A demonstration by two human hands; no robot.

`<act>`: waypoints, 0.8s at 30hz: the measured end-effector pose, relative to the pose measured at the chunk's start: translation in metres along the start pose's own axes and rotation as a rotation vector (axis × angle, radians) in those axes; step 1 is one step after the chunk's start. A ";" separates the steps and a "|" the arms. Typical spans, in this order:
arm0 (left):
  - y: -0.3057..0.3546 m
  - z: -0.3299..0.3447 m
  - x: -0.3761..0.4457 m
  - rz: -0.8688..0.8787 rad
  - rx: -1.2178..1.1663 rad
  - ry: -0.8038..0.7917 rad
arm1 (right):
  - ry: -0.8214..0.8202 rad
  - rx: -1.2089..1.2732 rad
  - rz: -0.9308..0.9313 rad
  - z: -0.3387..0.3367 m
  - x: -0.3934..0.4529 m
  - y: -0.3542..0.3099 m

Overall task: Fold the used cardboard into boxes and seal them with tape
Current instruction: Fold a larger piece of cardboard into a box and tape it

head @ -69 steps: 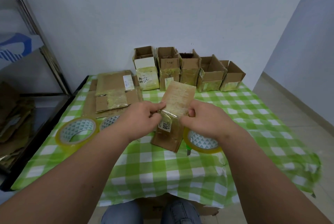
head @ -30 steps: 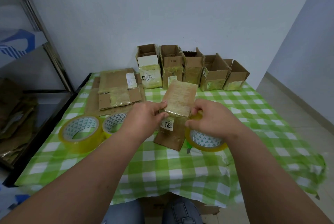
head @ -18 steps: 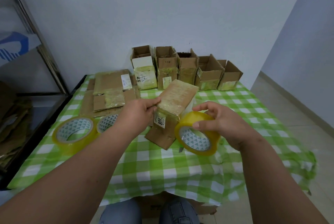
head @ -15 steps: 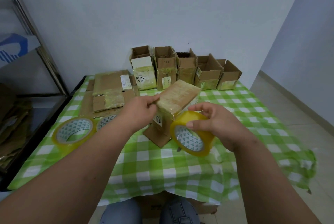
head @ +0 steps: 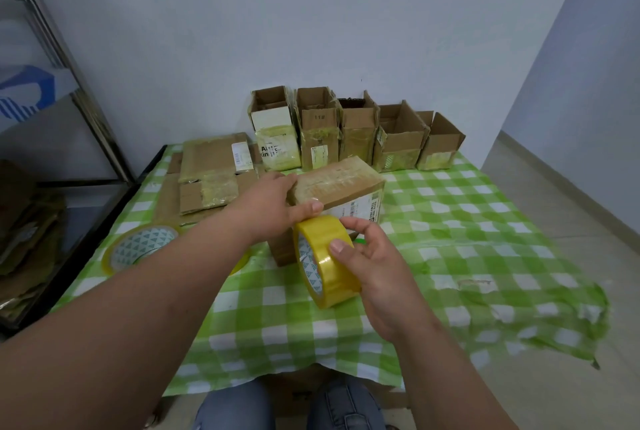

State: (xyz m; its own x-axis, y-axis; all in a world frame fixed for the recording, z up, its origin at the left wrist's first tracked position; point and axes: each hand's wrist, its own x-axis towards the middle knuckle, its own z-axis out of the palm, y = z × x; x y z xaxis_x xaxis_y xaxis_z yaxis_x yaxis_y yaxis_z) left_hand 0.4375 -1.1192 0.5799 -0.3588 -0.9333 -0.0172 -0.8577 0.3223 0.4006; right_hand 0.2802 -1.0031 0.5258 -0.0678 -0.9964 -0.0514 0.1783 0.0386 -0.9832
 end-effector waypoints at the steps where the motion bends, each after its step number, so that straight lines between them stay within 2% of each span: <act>1: -0.001 0.000 0.000 0.009 -0.002 0.010 | -0.009 0.005 -0.003 0.002 -0.002 0.003; 12: 0.000 -0.016 0.010 0.065 0.188 -0.087 | -0.056 0.041 -0.010 0.010 -0.020 0.016; 17: 0.001 -0.016 0.017 0.056 0.256 -0.077 | -0.101 0.040 -0.008 0.009 -0.025 0.020; 20: -0.001 -0.005 0.014 -0.025 0.030 0.061 | -0.140 -0.011 0.009 0.009 -0.022 0.019; 22: -0.004 0.005 0.007 -0.115 -0.254 0.204 | -0.148 -0.034 0.021 0.008 -0.019 0.017; 24: -0.009 0.015 -0.001 -0.216 -0.570 0.276 | -0.159 -0.051 0.031 0.005 -0.018 0.015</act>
State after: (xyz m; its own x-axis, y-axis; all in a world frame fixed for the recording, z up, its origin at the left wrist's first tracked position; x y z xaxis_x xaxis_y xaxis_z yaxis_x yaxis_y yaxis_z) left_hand 0.4398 -1.1182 0.5628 -0.0282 -0.9982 0.0529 -0.5438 0.0597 0.8371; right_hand 0.2888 -0.9854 0.5127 0.0939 -0.9939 -0.0573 0.1276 0.0691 -0.9894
